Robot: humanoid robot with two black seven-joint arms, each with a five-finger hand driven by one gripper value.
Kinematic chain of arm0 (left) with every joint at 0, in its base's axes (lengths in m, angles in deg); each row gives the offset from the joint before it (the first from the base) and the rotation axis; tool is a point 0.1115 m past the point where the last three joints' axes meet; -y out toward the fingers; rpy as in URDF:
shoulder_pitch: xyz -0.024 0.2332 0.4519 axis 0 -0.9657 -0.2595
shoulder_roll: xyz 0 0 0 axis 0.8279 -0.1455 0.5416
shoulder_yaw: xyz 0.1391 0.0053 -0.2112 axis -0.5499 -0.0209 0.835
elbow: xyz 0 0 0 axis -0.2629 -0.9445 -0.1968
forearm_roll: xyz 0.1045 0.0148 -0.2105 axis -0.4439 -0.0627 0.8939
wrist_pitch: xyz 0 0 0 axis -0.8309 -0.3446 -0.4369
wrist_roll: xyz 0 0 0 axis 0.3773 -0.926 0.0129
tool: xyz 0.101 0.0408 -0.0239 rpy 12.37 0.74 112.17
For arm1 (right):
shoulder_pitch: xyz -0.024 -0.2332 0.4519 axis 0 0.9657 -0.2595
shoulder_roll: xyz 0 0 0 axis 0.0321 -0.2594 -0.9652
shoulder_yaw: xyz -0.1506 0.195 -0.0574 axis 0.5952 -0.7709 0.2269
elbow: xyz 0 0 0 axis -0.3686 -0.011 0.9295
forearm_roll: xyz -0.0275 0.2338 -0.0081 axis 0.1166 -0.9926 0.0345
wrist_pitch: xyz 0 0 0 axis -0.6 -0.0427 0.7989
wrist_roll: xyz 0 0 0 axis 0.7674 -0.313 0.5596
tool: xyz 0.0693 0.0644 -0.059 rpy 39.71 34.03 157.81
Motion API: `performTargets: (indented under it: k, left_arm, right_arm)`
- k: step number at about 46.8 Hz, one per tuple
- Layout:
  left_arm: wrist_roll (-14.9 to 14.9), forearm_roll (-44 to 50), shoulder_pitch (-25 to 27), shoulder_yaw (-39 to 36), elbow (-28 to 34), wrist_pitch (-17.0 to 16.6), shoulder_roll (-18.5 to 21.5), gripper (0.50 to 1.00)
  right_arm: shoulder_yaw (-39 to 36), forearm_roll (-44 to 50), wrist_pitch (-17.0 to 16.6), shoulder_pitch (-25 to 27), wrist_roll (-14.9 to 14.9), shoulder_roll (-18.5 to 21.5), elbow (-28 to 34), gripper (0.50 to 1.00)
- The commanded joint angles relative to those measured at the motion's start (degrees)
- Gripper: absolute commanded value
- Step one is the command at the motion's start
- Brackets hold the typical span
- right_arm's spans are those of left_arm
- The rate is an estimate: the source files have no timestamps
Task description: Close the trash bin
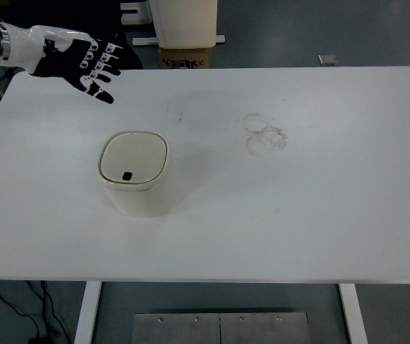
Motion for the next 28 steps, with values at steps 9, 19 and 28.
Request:
performTargets:
  k: [9,19,28]
  left_arm:
    - [0.14,0.01,-8.57,12.19,-5.85,-1.33,3.38,1.000]
    - [0.23,4.13,-18.85,24.58,-9.72,-7.84,3.38,1.000]
    - [0.23,10.81,-27.38,33.90,-12.62,-11.88,2.77,1.000]
  right_arm:
    - [-0.01,0.00,0.00,0.01,0.00,0.00,0.00,0.991]
    - [-0.01,0.00,0.00,0.01,0.00,0.00,0.00,0.991]
    - [-0.01,0.00,0.00,0.01,0.00,0.00,0.00,0.991]
